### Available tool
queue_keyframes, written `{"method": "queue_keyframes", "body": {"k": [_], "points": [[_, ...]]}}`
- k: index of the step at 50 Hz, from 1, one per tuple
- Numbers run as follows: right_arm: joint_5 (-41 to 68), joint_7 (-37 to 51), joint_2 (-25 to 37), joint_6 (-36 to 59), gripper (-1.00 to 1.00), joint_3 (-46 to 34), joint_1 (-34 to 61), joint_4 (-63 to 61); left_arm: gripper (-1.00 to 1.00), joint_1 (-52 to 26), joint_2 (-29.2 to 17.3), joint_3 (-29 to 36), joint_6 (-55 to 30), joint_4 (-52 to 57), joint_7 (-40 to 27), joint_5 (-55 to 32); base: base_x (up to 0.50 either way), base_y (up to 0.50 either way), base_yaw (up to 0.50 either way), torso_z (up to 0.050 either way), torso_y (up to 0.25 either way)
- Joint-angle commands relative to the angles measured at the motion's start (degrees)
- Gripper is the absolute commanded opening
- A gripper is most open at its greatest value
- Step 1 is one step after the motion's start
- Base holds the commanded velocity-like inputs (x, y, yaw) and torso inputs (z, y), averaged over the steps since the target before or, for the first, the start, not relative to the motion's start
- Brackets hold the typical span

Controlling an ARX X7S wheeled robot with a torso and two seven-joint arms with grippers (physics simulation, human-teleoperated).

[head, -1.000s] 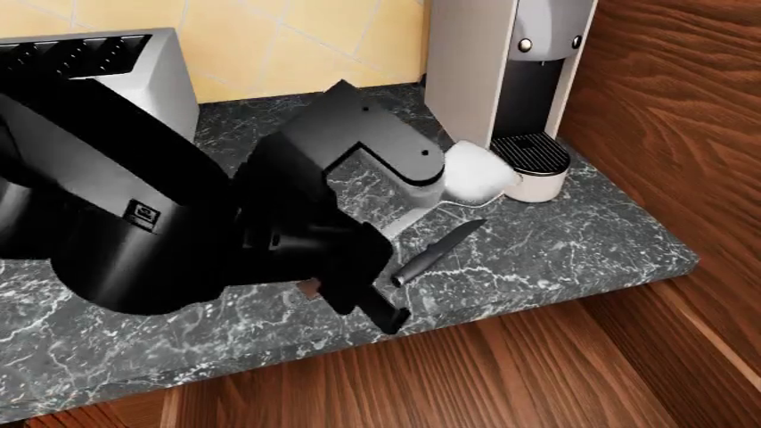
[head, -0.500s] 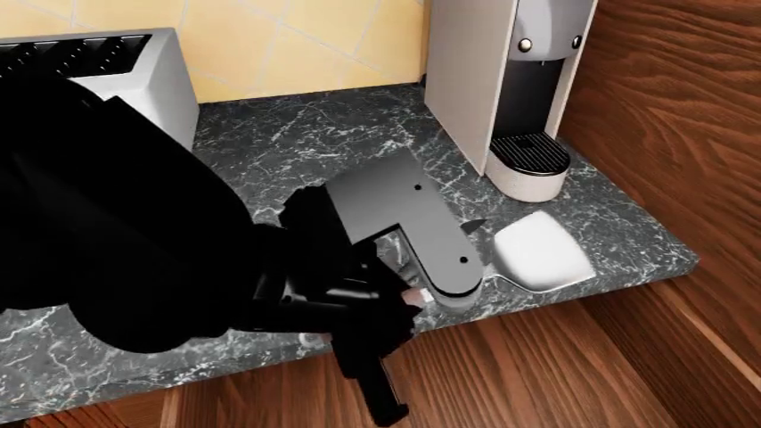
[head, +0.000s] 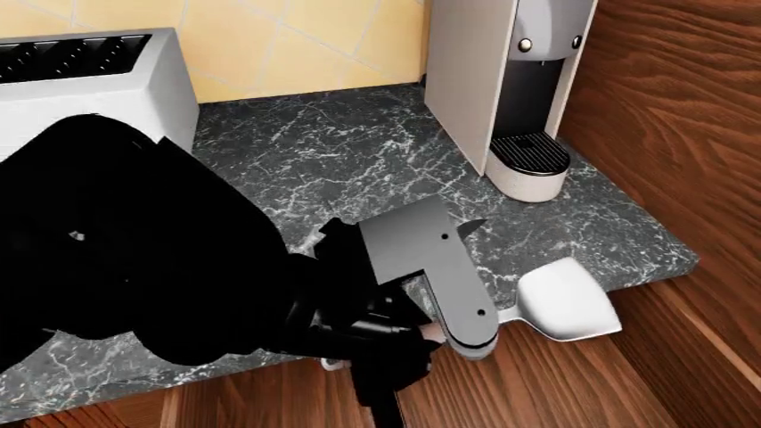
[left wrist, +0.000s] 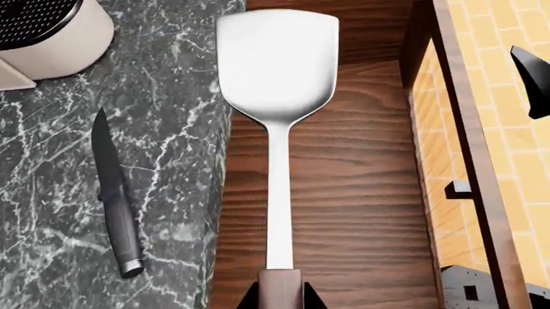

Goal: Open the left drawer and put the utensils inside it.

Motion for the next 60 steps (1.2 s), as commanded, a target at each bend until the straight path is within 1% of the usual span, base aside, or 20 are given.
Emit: {"method": "queue_keyframes", "body": {"k": [1,4,6,8,11,14,16,23,29,33,40,47,55,60], "points": [[-0.3,0.1,0.3,-0.3,1.0,-0.4,0.4,0.6,-1.0,2.9,2.1,0.8,0.9,0.6,2.7,3.8,0.0,0.0,0.0,0.0,0.0],[-0.2,0.1,0.3,-0.4,1.0,-0.4,0.3,0.5,-1.0,3.1,2.5,1.2,1.2,0.9,1.8,2.8,0.0,0.0,0.0,0.0,0.0],[0.1,0.2,0.2,-0.3,1.0,-0.3,0.1,0.1,-1.0,3.3,3.1,1.2,3.2,0.2,-1.7,-1.3,0.0,0.0,0.0,0.0,0.0],[0.2,0.1,0.2,-0.3,1.0,-0.2,0.0,0.1,-1.0,3.1,3.3,2.0,3.2,0.4,-3.4,-2.4,0.0,0.0,0.0,0.0,0.0],[0.3,0.2,0.2,-0.3,1.0,-0.2,-0.1,0.1,-1.0,3.3,3.8,3.3,5.0,-0.1,-8.4,-5.9,0.0,0.0,0.0,0.0,0.0],[0.4,0.1,0.2,-0.2,1.0,-0.2,-0.1,0.1,-1.0,4.1,4.5,4.8,5.6,0.6,-11.0,-6.4,0.0,0.0,0.0,0.0,0.0],[0.3,0.0,0.3,-0.2,1.0,-0.3,0.0,0.3,-1.0,4.5,4.9,5.5,5.8,0.6,-11.8,-6.1,0.0,0.0,0.0,0.0,0.0],[-0.1,0.2,0.4,-0.6,1.0,-0.6,0.5,0.9,-1.0,5.9,5.1,6.2,6.1,0.6,-11.5,-4.8,0.0,0.0,0.0,0.0,0.0],[-0.3,0.2,0.4,-0.8,1.0,-0.7,0.5,0.8,-1.0,5.6,5.1,6.7,6.6,1.4,-13.1,-7.1,0.0,0.0,0.0,0.0,0.0],[-0.3,0.3,0.4,-0.9,1.0,-0.8,0.6,0.8,-1.0,5.1,4.6,8.1,6.7,2.3,-15.8,-10.0,0.0,0.0,0.0,0.0,0.0],[-0.2,0.6,0.5,-1.1,1.0,-0.9,0.6,0.8,-1.0,3.5,3.4,10.7,9.0,7.0,-23.2,-17.7,0.0,0.0,0.0,0.0,0.0],[-0.5,0.5,0.4,-1.3,1.0,-1.1,0.6,0.7,-1.0,2.6,2.4,11.7,11.2,10.5,-26.9,-21.7,0.0,0.0,0.0,0.0,0.0],[-0.6,0.4,0.3,-1.5,1.0,-1.3,0.5,0.6,-1.0,4.4,2.9,12.7,11.7,11.0,-27.3,-20.3,0.0,0.0,0.0,0.0,0.0],[-0.7,0.3,0.5,-1.6,1.0,-1.5,0.7,1.2,-1.0,7.0,3.0,13.5,11.6,9.3,-26.9,-15.9,0.0,0.0,0.0,0.0,0.0]]}}
